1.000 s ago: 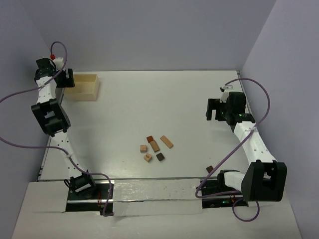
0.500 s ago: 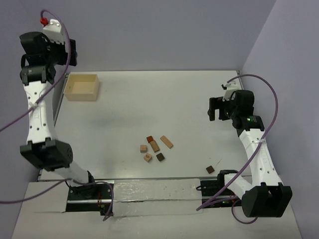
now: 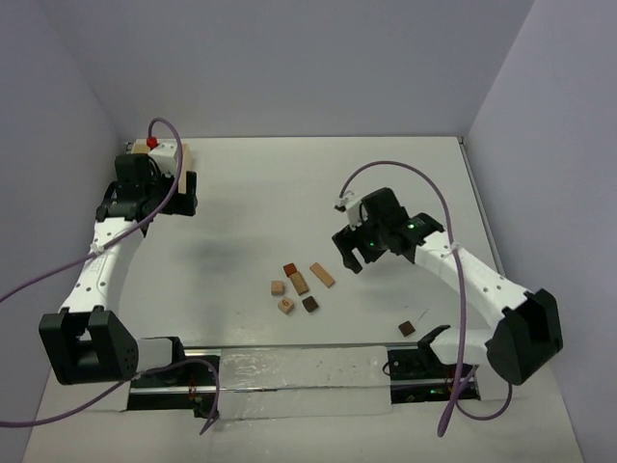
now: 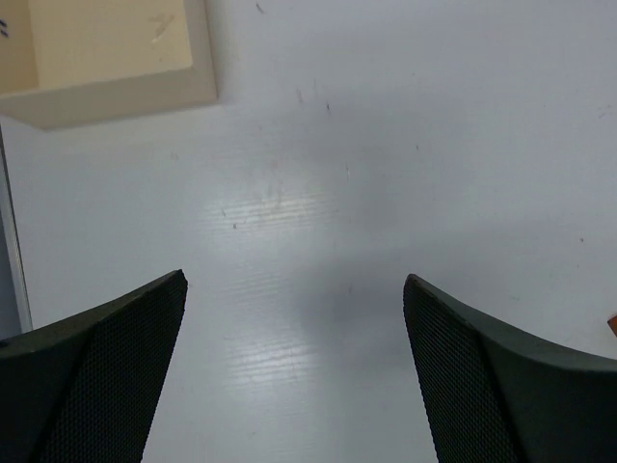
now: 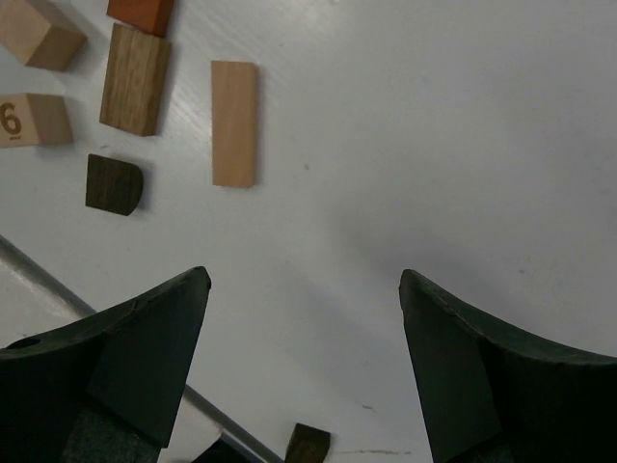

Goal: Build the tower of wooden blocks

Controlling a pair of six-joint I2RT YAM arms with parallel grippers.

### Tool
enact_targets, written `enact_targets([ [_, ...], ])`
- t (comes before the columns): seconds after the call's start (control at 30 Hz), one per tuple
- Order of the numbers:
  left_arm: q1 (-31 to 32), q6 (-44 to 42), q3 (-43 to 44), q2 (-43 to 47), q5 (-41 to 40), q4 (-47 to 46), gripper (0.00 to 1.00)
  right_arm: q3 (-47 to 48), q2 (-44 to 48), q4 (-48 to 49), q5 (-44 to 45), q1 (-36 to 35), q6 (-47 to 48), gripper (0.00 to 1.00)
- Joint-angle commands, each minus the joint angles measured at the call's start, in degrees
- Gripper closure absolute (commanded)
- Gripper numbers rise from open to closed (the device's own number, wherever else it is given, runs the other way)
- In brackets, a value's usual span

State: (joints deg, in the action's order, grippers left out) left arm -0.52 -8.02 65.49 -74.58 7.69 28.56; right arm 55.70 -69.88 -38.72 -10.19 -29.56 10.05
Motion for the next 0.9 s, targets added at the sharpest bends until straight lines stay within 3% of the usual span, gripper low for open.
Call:
enact_targets([
  [0.0, -0.1, 4.0, -3.0, 5.3, -1.6, -6.9, 0.01, 1.5, -6.0, 1.4, 1.5, -4.0, -3.6, 0.14],
  [0.27, 0.0, 5.2, -4.6, 3.1, -1.4, -7.8, 0.01, 3.1, -14.8, 5.4, 3.5, -11.6, -5.9, 0.15],
  [0.63, -0.1, 5.8, -4.2, 0.8, -0.2, -8.2, 0.01, 8.2, -24.8, 7.5, 5.0, -12.9, -7.0, 0.17],
  [0.87, 0.0, 5.1, -5.3, 1.2, 0.0, -9.3, 0.01, 10.4, -30.0, 8.4, 3.1, -13.2, -5.2, 0.30],
])
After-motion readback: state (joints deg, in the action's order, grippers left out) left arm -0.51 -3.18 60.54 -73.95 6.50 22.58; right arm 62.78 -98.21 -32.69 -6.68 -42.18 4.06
